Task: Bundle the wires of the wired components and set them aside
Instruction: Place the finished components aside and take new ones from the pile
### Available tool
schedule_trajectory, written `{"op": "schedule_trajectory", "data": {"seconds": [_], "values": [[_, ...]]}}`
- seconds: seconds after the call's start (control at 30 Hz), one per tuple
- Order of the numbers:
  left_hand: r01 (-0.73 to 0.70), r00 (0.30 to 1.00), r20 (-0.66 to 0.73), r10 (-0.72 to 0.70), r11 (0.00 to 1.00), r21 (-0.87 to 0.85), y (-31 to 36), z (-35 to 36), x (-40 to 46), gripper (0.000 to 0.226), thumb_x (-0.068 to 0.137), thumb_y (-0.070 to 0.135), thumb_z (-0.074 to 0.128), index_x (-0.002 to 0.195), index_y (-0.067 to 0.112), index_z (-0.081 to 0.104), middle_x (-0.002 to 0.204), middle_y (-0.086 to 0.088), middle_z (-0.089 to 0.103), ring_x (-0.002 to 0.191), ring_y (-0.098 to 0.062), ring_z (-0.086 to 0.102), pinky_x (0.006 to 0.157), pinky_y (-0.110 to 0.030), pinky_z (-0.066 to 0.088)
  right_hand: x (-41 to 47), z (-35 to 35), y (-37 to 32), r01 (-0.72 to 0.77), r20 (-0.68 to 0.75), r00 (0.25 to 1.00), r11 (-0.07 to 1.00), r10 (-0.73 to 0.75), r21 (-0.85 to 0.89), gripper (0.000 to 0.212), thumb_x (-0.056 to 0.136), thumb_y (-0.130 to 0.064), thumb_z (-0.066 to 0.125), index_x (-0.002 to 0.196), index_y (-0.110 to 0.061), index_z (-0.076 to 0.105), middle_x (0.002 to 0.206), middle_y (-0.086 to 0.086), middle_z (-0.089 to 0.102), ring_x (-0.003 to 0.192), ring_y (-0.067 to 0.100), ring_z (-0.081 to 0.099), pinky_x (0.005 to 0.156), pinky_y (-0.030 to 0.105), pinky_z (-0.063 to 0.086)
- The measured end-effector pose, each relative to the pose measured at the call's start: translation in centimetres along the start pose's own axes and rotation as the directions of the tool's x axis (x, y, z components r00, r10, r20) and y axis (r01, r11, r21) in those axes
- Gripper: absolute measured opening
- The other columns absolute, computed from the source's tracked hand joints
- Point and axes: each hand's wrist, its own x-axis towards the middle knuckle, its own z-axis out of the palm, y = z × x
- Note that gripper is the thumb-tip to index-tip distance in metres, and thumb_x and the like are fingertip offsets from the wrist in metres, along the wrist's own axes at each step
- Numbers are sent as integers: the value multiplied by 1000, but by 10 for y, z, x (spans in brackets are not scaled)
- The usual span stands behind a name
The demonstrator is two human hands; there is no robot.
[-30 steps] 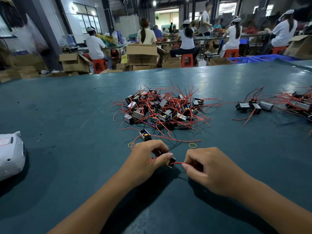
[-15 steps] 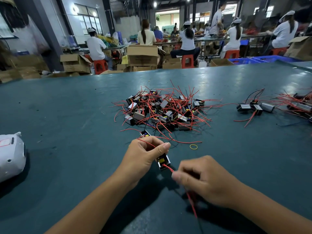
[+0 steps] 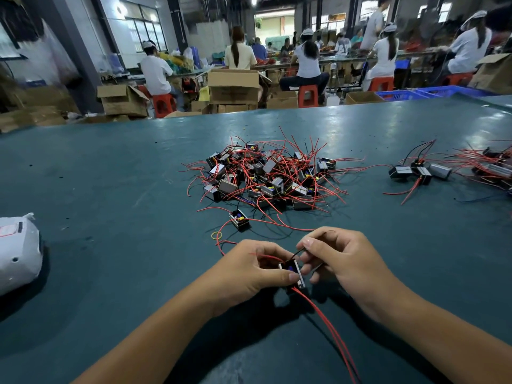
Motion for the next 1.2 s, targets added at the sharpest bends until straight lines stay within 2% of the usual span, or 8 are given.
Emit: {"op": "schedule_trajectory", "data": {"seconds": [0.17, 0.27, 0.37, 0.63, 0.8, 0.97, 1.07, 1.2], "values": [[38, 998, -46, -47, 985, -169, 2, -2, 1, 17, 91, -5, 64, 99, 9, 63, 83, -12, 67, 66, -22, 60, 62, -27, 57, 1, -1, -2, -24, -30, 999, 999, 25, 38, 15, 93, -11, 63, 84, -1, 70, 68, 10, 66, 59, 19, 65, 49, 25, 51], [29, 995, -93, -48, 980, -198, 0, -3, 3, 22, 95, -5, 56, 109, 9, 67, 82, -6, 68, 73, -17, 65, 65, -29, 59, 1, 0, 0, -50, -27, 998, 998, 51, 37, 17, 92, -15, 65, 81, -2, 69, 66, 9, 64, 57, 17, 62, 48, 24, 50], [-24, 991, -132, 7, 992, -126, -2, -6, 4, 21, 96, -2, 58, 114, 8, 65, 86, -7, 72, 79, -16, 69, 71, -28, 58, 1, 0, -1, -28, -49, 998, 1000, 28, 0, 19, 90, -16, 68, 73, -8, 68, 61, 7, 60, 53, 16, 58, 45, 24, 46], [-89, 966, -235, 108, 992, 90, -5, -13, 6, 10, 96, 12, 64, 98, 15, 73, 96, -12, 75, 81, -11, 64, 81, -32, 51, 4, -9, 0, 99, -127, 979, 912, -162, -398, 24, 87, -24, 69, 66, -14, 63, 52, 1, 57, 46, 8, 52, 48, 19, 42], [-96, 966, -215, 140, 975, 203, -4, -21, 6, 10, 96, 12, 66, 95, 16, 75, 77, 4, 69, 71, -9, 59, 74, -33, 49, 4, -14, 0, 101, -115, 979, 885, -170, -454, 28, 84, -29, 72, 64, -15, 61, 49, -1, 56, 44, 8, 50, 47, 18, 39], [-68, 982, -153, 106, 970, 234, -3, -29, 3, 14, 98, 15, 63, 95, 15, 77, 71, 5, 65, 67, -10, 55, 72, -32, 47, 5, -19, -4, 107, -99, 978, 851, -183, -514, 29, 86, -29, 72, 61, -18, 59, 50, 0, 57, 44, 7, 49, 47, 18, 38], [-14, 990, -135, 42, 980, 200, -3, -27, 3, 19, 100, 13, 59, 96, 13, 77, 72, 4, 67, 65, -7, 57, 62, -21, 49, 6, -21, -5, 109, -87, 979, 840, -182, -532, 28, 86, -26, 70, 62, -18, 60, 49, -2, 56, 44, 8, 48, 48, 20, 39], [57, 985, -173, -25, 981, 185, -4, -24, 6, 30, 99, 10, 54, 96, 29, 77, 77, 5, 72, 65, -3, 58, 61, -19, 50, 8, -24, -6, 99, -74, 984, 845, -162, -526, 26, 86, -23, 70, 63, -16, 60, 49, -2, 55, 44, 9, 48, 49, 23, 38]]}}
